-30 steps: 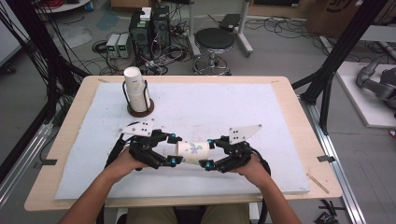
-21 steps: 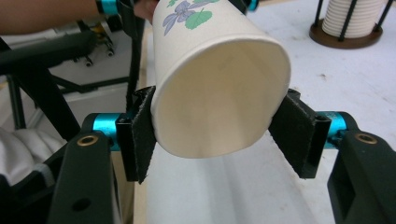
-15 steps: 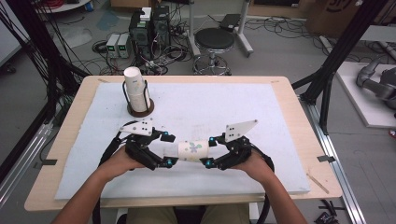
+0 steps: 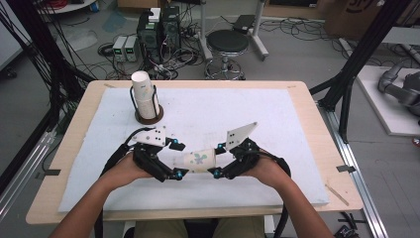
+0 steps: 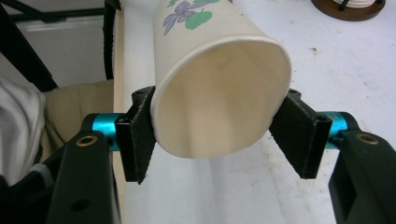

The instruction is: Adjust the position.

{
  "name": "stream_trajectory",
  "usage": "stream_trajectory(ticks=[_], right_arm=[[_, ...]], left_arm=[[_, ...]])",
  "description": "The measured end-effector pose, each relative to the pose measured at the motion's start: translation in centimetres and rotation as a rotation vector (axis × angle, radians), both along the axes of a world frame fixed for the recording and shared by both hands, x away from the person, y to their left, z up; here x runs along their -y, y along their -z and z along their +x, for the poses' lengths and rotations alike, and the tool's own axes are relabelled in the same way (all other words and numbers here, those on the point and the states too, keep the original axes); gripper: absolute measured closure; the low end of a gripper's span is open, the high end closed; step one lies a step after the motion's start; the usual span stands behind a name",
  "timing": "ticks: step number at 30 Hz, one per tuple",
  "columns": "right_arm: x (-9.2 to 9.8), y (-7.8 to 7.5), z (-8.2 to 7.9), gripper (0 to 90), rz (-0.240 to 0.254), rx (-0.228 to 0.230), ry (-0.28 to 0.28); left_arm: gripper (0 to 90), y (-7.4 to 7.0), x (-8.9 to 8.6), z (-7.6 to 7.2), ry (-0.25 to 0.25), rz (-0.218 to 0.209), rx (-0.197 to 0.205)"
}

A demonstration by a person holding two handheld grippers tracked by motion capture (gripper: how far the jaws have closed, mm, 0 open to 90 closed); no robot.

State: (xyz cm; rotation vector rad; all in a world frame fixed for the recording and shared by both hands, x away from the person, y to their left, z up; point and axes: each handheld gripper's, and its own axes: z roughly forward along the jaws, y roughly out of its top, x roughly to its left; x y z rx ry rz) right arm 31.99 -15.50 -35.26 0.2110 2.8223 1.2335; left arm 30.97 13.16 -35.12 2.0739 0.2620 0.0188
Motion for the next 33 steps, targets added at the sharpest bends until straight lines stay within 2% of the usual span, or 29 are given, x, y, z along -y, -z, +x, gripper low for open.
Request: stream_trajectory(ticks=[4, 8, 13, 14, 16, 25, 33], right_arm=[[-0.4, -0.2, 0.1, 35.5, -0.028, 0.011, -0.004], [-1.0, -0.6, 0.3, 35.5, -0.079, 0.029, -0.02], [-1.5, -1.1, 0.3, 35.5, -0.11, 0.043, -0.033], [-1.6, -1.1, 0.3, 35.5, -0.116, 0.045, -0.037], [-1.8, -1.2, 0.2, 35.5, -0.143, 0.055, -0.038], [-2.5, -1.6, 0.2, 35.5, -0.229, 0.073, -0.053], [-3.2, -1.9, 0.4, 35.4, -0.274, 0.078, -0.074]], left_arm=[[16.6, -0.2, 0.2, 0.1, 0.008, 0.03, 0.005], [16.6, -0.2, 0.6, 0.2, 0.015, 0.069, 0.009], [17.5, 0.0, 1.1, 0.3, 0.025, 0.096, 0.007], [17.7, 0.0, 1.3, 0.3, 0.029, 0.118, 0.01], [18.1, 0.0, 1.5, 0.4, 0.035, 0.131, 0.014], [18.6, 0.1, 1.9, 0.5, 0.038, 0.147, 0.013], [19.6, 0.2, 2.4, 0.6, 0.052, 0.169, 0.013]])
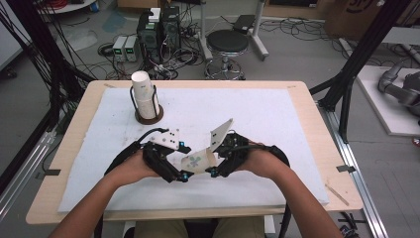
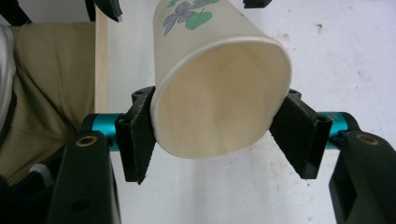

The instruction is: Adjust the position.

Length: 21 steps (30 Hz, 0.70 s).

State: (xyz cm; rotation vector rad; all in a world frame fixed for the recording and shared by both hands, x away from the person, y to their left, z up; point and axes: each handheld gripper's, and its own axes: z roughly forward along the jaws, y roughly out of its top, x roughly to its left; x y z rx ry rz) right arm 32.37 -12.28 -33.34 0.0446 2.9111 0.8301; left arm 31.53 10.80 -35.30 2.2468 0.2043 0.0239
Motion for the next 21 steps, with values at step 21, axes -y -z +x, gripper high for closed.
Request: stream_trajectory(ticks=[21], right_arm=[[-1.0, -0.2, -0.4, 35.0, -0.09, -0.004, -0.02]], left_arm=[[24.9, 0.7, 1.4, 0.4, 0.035, 0.051, -0.037]])
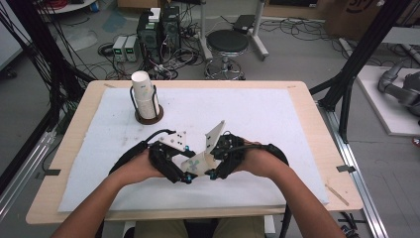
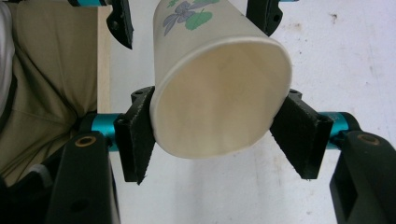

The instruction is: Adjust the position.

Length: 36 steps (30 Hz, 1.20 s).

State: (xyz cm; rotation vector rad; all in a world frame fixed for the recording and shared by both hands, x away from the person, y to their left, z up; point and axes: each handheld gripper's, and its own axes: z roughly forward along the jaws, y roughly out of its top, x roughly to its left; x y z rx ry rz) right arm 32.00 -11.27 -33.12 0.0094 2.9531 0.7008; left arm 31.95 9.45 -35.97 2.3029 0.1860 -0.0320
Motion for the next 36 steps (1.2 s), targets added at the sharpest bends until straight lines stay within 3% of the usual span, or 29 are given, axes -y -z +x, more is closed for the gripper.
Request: stream_trajectory(ticks=[16, 24, 27, 31, 33, 36], right_arm=[[-0.3, 0.1, -0.2, 34.9, -0.019, -0.006, -0.018], [-0.3, 0.1, -0.4, 35.4, -0.012, -0.017, -0.036], [-0.2, 0.1, -0.3, 34.0, -0.007, -0.016, -0.037], [0.2, -0.1, -0.3, 26.9, 0.047, -0.019, -0.02], [0.7, -0.3, -0.2, 22.2, 0.093, -0.035, -0.007], [1.9, -0.6, -0.1, 22.2, 0.173, -0.037, 0.034]], left_arm=[[36.4, 0.3, 0.8, 0.2, 0.029, 0.02, -0.013], [37.5, 0.6, 1.1, 0.0, 0.05, 0.037, -0.007], [37.7, 0.6, 1.1, -0.1, 0.046, 0.024, -0.004], [37.4, 0.4, 1.0, -0.1, 0.037, 0.013, 0.003], [36.9, 0.5, 0.5, 0.0, 0.015, -0.011, 0.007], [36.1, 0.7, 0.0, 0.1, -0.008, -0.035, 0.003]])
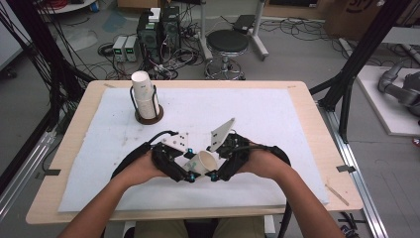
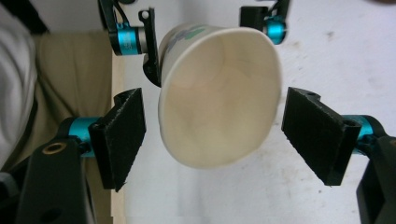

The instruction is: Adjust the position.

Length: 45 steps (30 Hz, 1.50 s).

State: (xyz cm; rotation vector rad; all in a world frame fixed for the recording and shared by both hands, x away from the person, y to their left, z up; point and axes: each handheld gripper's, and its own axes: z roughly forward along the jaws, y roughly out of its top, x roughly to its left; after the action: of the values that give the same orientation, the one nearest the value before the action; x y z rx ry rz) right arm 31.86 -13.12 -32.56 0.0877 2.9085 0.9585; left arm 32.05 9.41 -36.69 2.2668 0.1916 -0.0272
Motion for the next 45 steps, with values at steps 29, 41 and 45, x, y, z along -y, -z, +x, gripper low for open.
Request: stream_trajectory(ticks=[29, 41, 45], right_arm=[[11.1, 8.1, -2.1, 21.8, 0.388, 0.047, 0.502], [13.1, 7.9, -3.0, 21.7, 0.438, 0.089, 0.593], [13.4, 7.8, -3.2, 21.7, 0.456, 0.106, 0.617]], left_arm=[[34.8, 5.0, -8.4, -1.7, -0.38, -0.365, 0.123], [33.9, 4.8, -10.0, -1.2, -0.45, -0.444, 0.181], [33.8, 4.7, -10.5, -1.3, -0.456, -0.466, 0.19]])
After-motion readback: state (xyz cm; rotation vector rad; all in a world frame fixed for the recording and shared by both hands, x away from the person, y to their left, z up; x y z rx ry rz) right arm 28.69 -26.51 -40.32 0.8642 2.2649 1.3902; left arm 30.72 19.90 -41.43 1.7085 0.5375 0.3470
